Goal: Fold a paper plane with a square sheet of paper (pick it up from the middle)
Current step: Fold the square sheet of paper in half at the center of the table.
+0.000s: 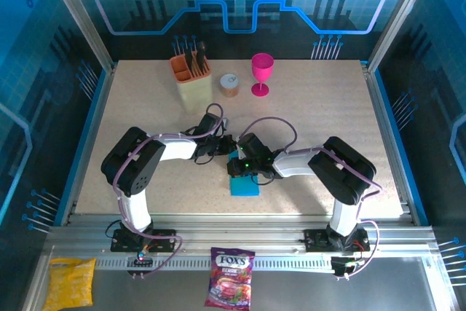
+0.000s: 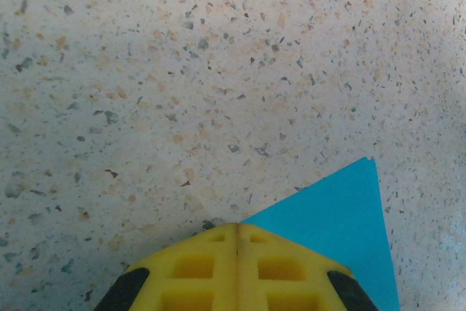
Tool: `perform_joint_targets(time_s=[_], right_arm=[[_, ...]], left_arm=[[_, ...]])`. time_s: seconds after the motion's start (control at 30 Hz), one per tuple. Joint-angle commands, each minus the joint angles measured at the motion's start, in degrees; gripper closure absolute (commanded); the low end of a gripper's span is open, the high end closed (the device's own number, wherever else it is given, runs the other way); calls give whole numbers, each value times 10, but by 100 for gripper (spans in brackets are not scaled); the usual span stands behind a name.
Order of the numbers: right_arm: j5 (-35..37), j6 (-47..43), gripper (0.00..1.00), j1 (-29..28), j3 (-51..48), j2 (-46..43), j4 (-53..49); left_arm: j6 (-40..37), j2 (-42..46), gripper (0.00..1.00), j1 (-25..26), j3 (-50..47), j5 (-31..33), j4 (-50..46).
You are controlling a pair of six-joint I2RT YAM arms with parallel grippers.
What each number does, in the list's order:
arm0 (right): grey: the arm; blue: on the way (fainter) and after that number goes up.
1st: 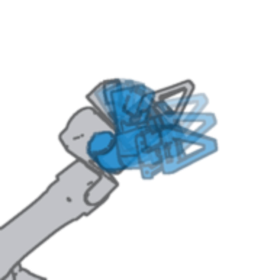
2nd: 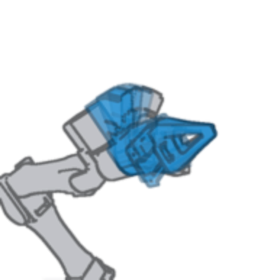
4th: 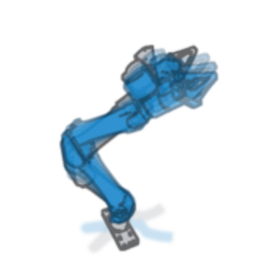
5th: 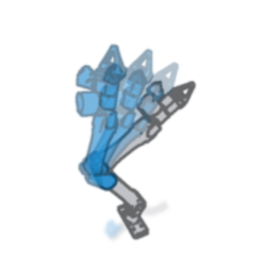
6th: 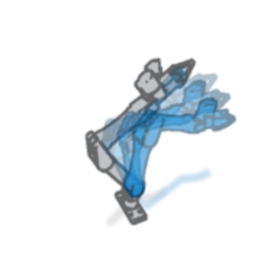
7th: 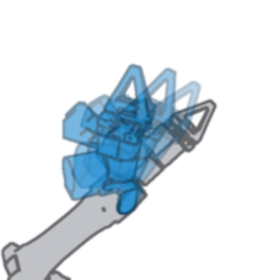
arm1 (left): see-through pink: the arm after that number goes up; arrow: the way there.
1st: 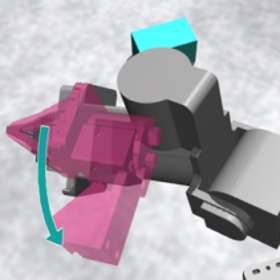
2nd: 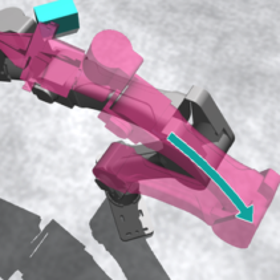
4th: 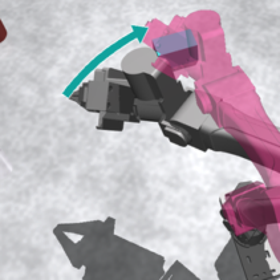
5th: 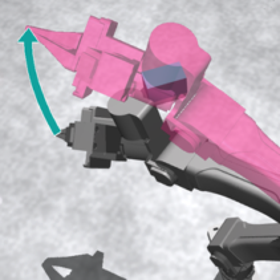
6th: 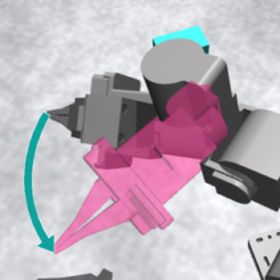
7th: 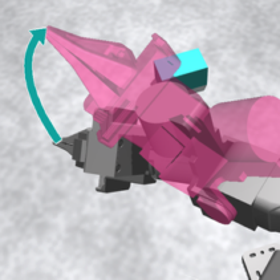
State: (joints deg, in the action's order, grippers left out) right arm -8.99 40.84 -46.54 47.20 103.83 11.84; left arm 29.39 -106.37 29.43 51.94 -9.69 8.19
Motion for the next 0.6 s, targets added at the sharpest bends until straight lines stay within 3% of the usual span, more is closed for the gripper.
perform_joint_targets(time_s=[0.0, 0.57], right_arm=[[-12, -34, 100, -19, -27, -5, -52], [0, 9, 100, -99, -117, -48, -7]], left_arm=[[-15, -30, 100, 0, -3, 21, -30], [-16, -35, 100, 0, 7, 28, -41]])
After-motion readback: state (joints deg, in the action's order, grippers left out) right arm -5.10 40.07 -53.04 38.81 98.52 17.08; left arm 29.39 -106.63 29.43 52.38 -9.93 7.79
